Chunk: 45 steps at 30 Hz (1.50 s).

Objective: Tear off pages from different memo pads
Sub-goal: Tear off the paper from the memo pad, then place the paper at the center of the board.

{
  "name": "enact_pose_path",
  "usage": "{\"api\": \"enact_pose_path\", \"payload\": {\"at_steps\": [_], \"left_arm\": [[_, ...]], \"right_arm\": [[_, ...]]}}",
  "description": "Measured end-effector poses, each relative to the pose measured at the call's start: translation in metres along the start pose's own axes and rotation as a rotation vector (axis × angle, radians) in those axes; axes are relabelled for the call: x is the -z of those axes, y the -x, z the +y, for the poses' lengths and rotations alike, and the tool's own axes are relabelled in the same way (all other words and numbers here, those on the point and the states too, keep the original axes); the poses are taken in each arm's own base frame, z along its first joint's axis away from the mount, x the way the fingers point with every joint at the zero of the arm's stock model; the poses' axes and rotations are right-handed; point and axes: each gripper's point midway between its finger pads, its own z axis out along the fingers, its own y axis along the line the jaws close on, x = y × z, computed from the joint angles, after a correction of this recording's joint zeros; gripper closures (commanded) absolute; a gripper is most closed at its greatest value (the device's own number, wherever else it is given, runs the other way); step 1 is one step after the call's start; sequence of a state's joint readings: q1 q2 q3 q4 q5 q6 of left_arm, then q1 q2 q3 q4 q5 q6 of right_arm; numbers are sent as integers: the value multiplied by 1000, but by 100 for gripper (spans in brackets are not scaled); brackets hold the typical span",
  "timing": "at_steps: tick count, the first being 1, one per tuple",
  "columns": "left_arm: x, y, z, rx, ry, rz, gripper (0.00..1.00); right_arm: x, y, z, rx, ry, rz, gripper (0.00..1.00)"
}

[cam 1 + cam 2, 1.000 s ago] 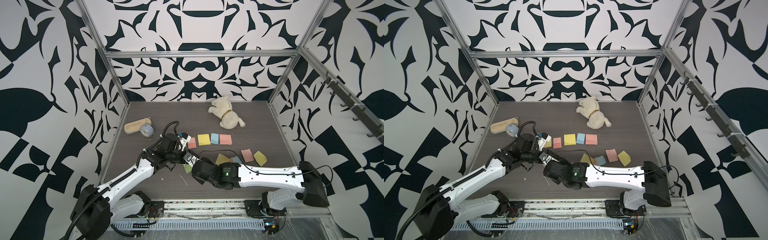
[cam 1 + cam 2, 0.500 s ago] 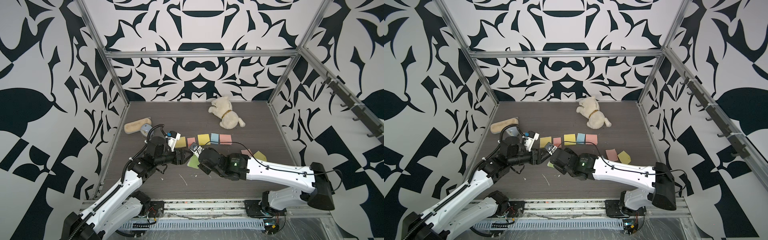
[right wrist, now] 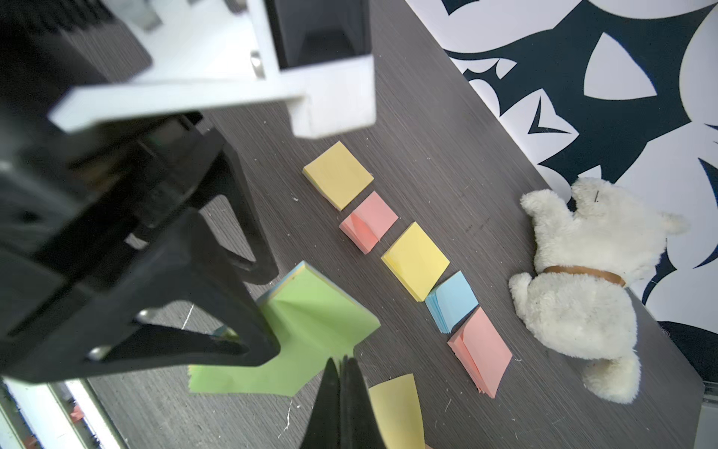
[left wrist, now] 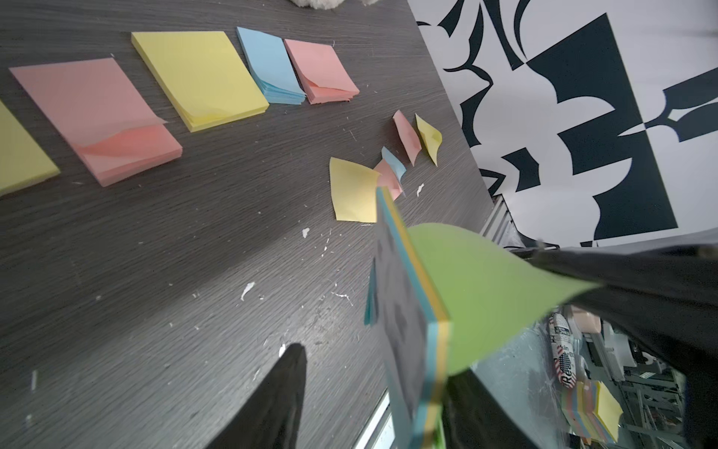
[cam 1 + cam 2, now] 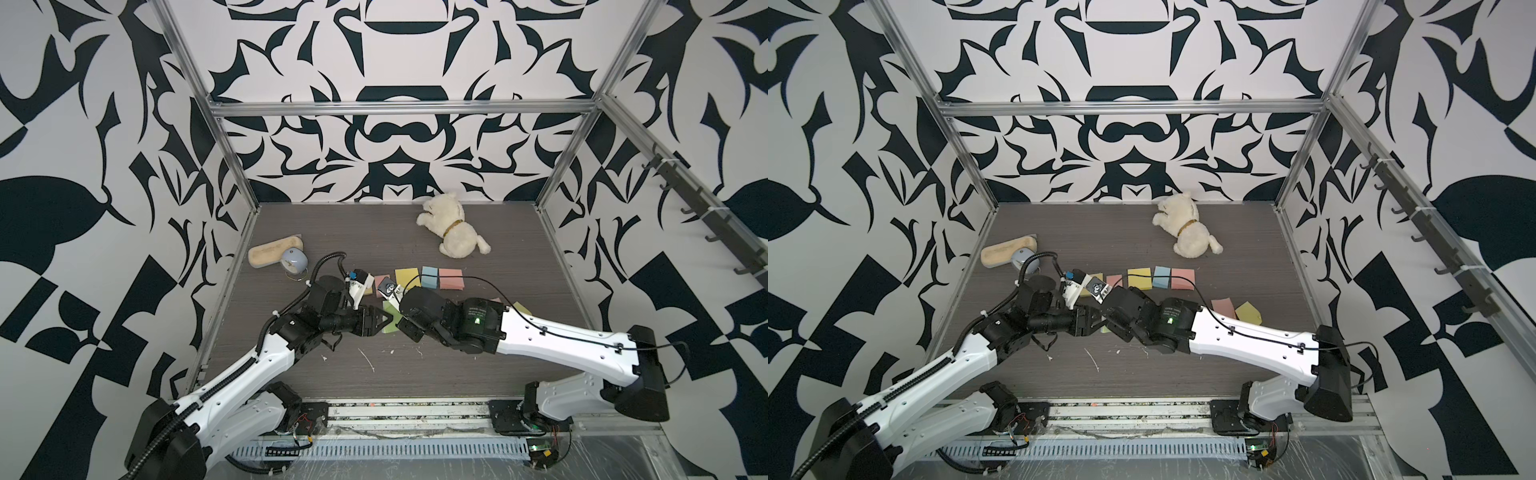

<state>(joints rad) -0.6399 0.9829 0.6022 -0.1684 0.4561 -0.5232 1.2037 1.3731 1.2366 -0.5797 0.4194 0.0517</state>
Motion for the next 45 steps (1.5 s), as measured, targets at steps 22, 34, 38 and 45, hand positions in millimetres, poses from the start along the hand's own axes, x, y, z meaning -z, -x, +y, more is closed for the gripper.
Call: {"api": "enact_pose_path", "payload": {"at_steps": [22, 34, 38, 45], "left_arm": [[-5, 19, -9, -23, -15, -13, 100], [-15, 12, 6, 67, 0, 37, 100], [-14, 13, 10, 103, 0, 40, 100], [11, 28, 64, 307, 87, -24, 100]], "right_arm": [[15, 7, -38, -73, -71, -44, 100], [3, -26, -83, -167, -172, 26, 100], [6, -30, -96, -195, -197, 29, 100], [-11, -62, -99, -179, -248, 155, 100]]}}
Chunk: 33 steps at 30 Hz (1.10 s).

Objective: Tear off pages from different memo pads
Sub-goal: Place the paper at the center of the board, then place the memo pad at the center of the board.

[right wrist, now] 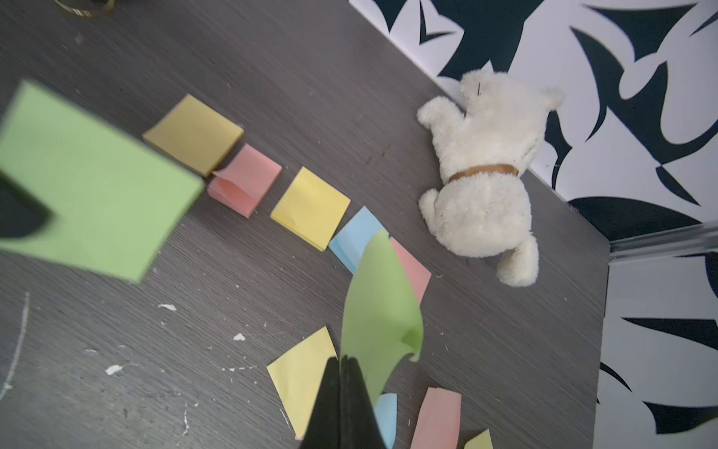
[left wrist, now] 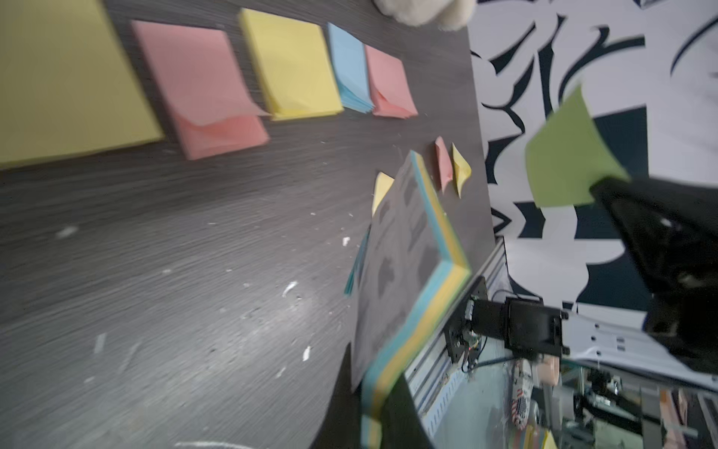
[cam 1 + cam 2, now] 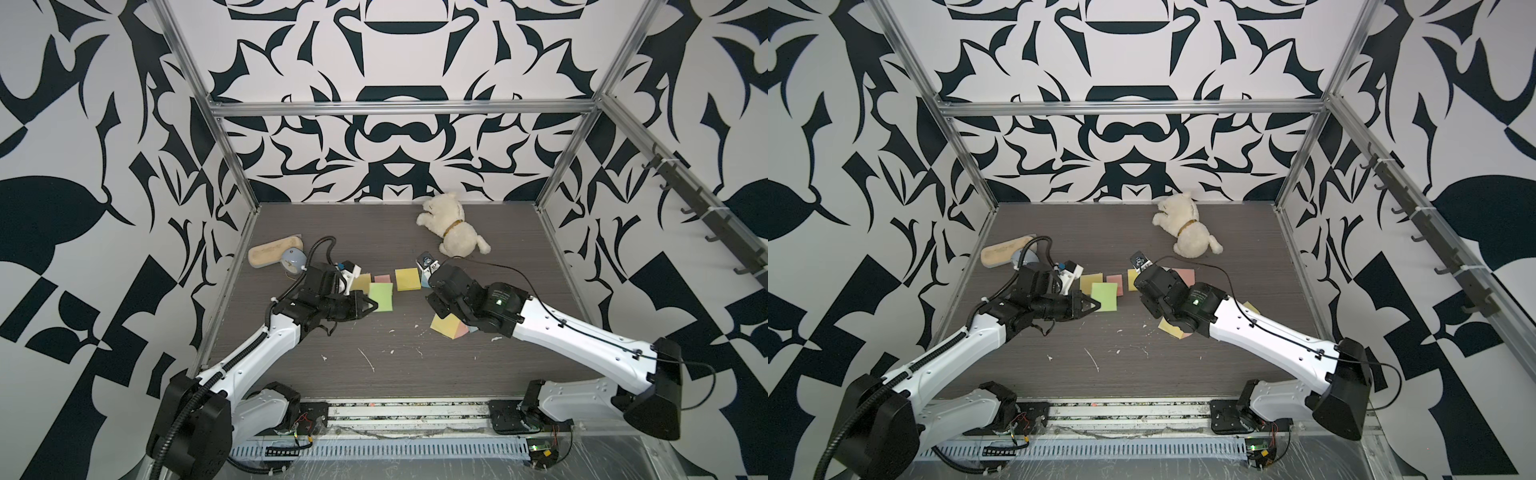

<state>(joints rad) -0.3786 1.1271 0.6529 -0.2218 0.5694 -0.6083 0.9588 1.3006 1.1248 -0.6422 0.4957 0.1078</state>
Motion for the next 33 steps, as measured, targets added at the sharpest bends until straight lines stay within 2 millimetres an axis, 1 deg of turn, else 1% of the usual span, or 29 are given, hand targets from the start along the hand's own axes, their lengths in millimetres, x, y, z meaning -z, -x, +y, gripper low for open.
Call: {"api": "enact_pose_path", "payload": {"at_steps": [3, 5, 7, 10, 12, 13, 15, 17, 18, 19, 21, 23, 25, 29, 32, 33], "left_arm": [[16, 15, 30, 110, 42, -55, 100], [26, 24, 52, 188, 76, -86, 100], [29, 28, 74, 263, 99, -88, 100], [25, 22, 110, 379, 165, -42, 100], [20, 16, 126, 419, 216, 8, 100], [20, 14, 132, 428, 244, 27, 100], [20, 15, 140, 424, 289, 48, 100], [21, 19, 145, 405, 321, 51, 100], [22, 22, 147, 397, 335, 52, 100], [22, 25, 149, 391, 350, 55, 100], [22, 31, 156, 381, 384, 58, 100], [22, 37, 164, 372, 426, 67, 99], [22, 43, 172, 365, 464, 74, 91], [21, 50, 189, 349, 543, 90, 72], [26, 58, 202, 324, 621, 96, 55], [28, 60, 204, 321, 644, 92, 51]], "right_arm": [[-18, -19, 8, 11, -7, 84, 100], [-33, -35, 22, -1, 20, 159, 100], [-49, -51, 38, -12, 48, 235, 100], [-76, -83, 69, -16, 94, 377, 100], [-87, -101, 85, -31, 128, 447, 100], [-89, -108, 93, -43, 151, 477, 98], [-89, -114, 103, -68, 191, 499, 88], [-85, -113, 109, -101, 229, 502, 80], [-83, -111, 111, -109, 244, 498, 75], [-80, -108, 113, -121, 259, 494, 67], [-75, -104, 114, -136, 282, 485, 57], [-66, -99, 113, -142, 303, 471, 52], [-57, -91, 109, -144, 316, 453, 51], [-40, -69, 99, -161, 331, 390, 50], [-32, -56, 89, -171, 322, 344, 50], [-30, -54, 86, -173, 316, 335, 49]]}}
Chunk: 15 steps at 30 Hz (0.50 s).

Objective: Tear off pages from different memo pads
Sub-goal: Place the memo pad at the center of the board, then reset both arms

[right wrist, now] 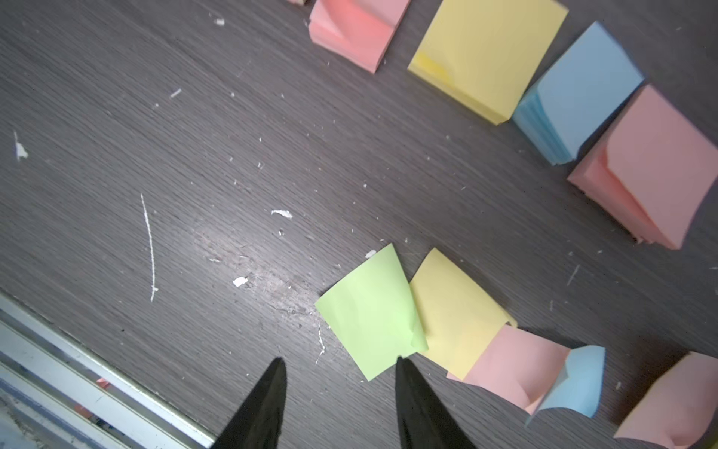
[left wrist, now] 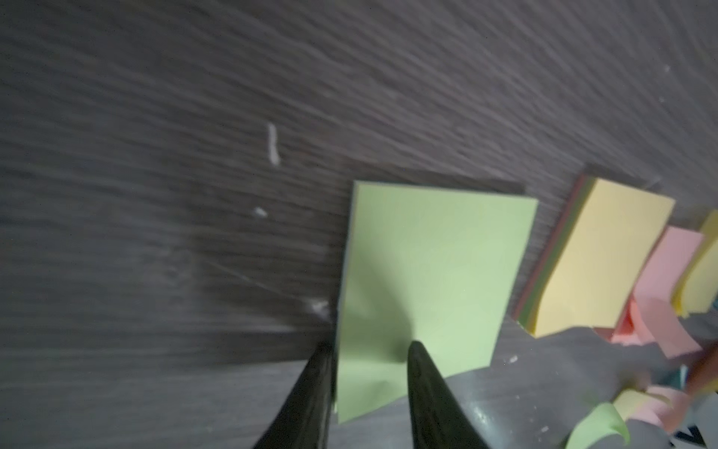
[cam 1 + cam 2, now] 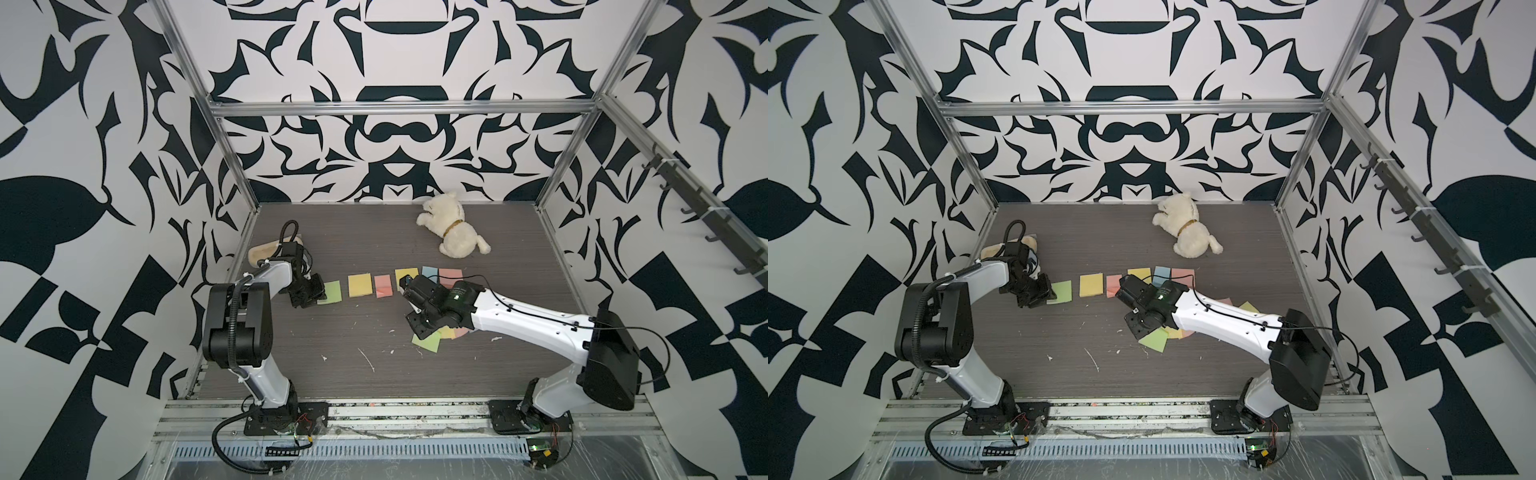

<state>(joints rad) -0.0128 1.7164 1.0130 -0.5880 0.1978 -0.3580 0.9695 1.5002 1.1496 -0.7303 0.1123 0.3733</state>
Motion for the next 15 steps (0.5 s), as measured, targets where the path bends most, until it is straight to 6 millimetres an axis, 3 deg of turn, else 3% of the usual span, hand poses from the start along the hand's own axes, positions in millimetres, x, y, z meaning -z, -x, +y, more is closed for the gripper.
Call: {"api": "enact_pose_path", "payload": {"at_steps": [6, 9, 12, 15], "left_arm": [[28, 15, 0, -87, 132, -108, 41], [58, 10, -24, -188, 132, -237, 39], [90, -7, -48, -287, 55, -428, 32], [112, -24, -45, -327, -13, -630, 18]], "right_arm": [[26, 15, -35, -69, -71, -126, 49], [52, 23, -78, -173, -138, -311, 47], [74, 16, -126, -235, -259, -549, 41], [77, -7, -171, -279, -426, -685, 39]]}}
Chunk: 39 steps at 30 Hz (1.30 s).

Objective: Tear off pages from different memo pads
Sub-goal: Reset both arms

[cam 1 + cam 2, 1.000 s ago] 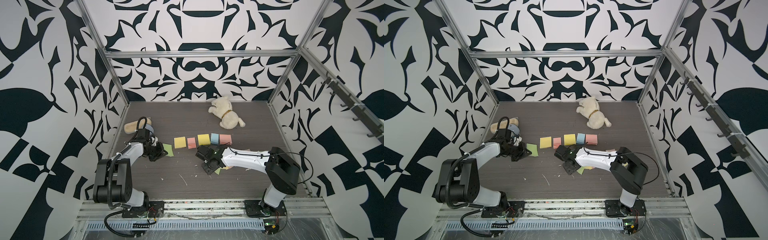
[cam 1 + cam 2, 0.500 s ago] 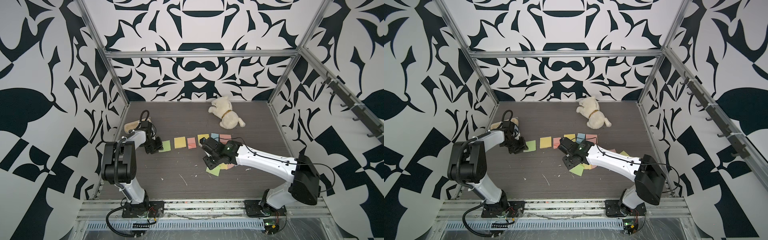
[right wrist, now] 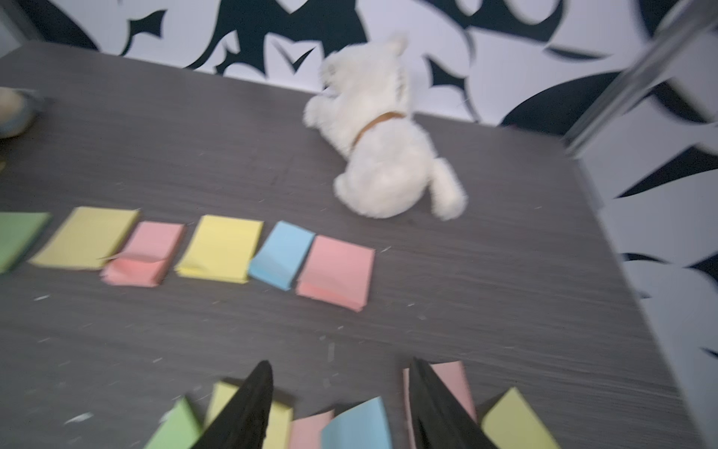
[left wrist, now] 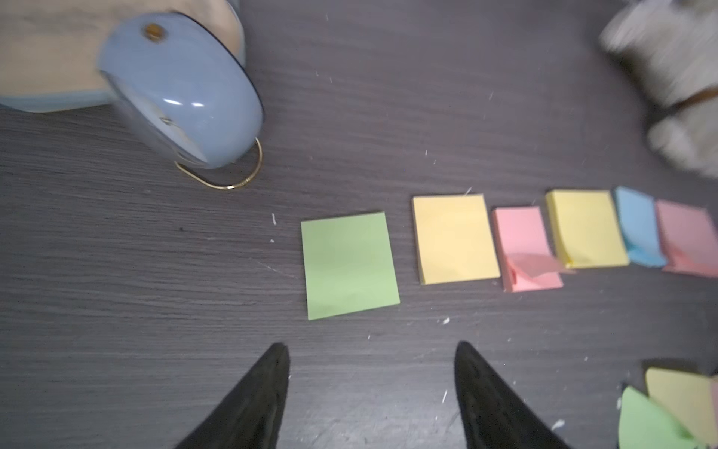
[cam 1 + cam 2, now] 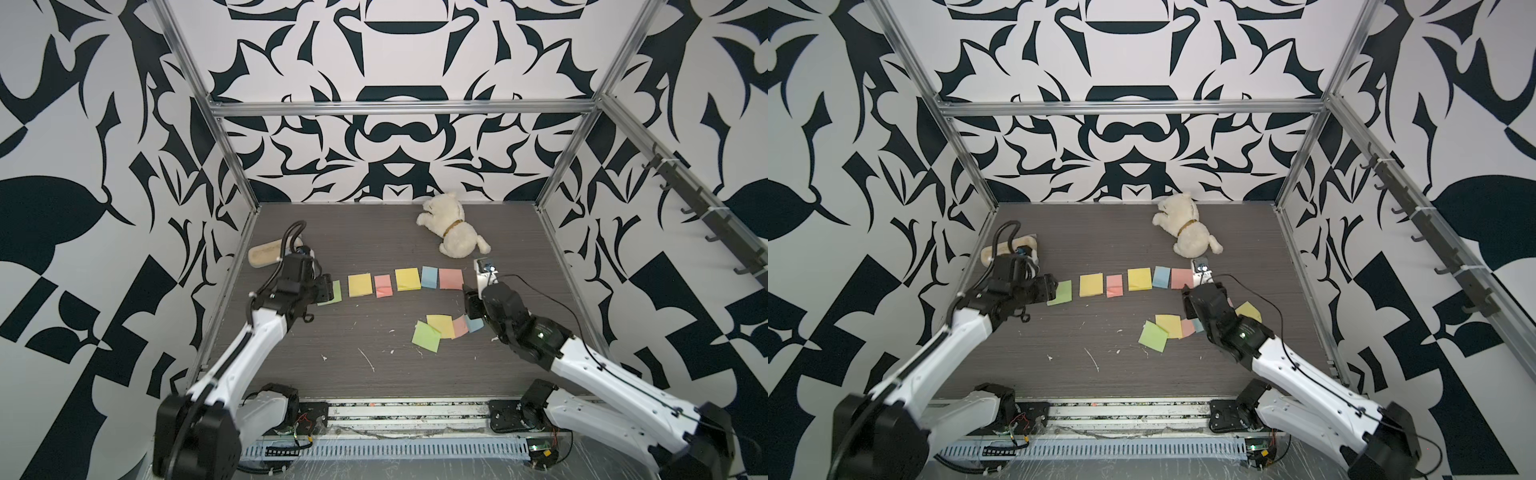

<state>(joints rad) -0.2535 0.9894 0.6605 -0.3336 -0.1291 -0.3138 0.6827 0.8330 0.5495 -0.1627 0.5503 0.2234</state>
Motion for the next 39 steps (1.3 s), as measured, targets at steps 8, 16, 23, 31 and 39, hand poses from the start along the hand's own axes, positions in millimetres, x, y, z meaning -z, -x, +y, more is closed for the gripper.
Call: {"api": "enact_pose_path", "payload": {"at_steps": [8, 16, 23, 31, 39], "left_arm": [[9, 12, 57, -29, 261, -291, 5], [-24, -4, 114, -9, 441, -346, 4], [-37, 8, 118, -5, 381, -443, 3], [-75, 4, 117, -36, 273, -440, 2], [-82, 25, 118, -19, 272, -467, 0]], "right_arm": [[-24, -39, -106, -5, -422, -75, 40], [-41, -75, -127, -21, -472, -52, 39], [-63, -77, -132, -67, -436, -94, 39], [-88, -83, -150, -171, -381, -137, 36], [-113, -92, -127, -161, -233, -99, 30]]}}
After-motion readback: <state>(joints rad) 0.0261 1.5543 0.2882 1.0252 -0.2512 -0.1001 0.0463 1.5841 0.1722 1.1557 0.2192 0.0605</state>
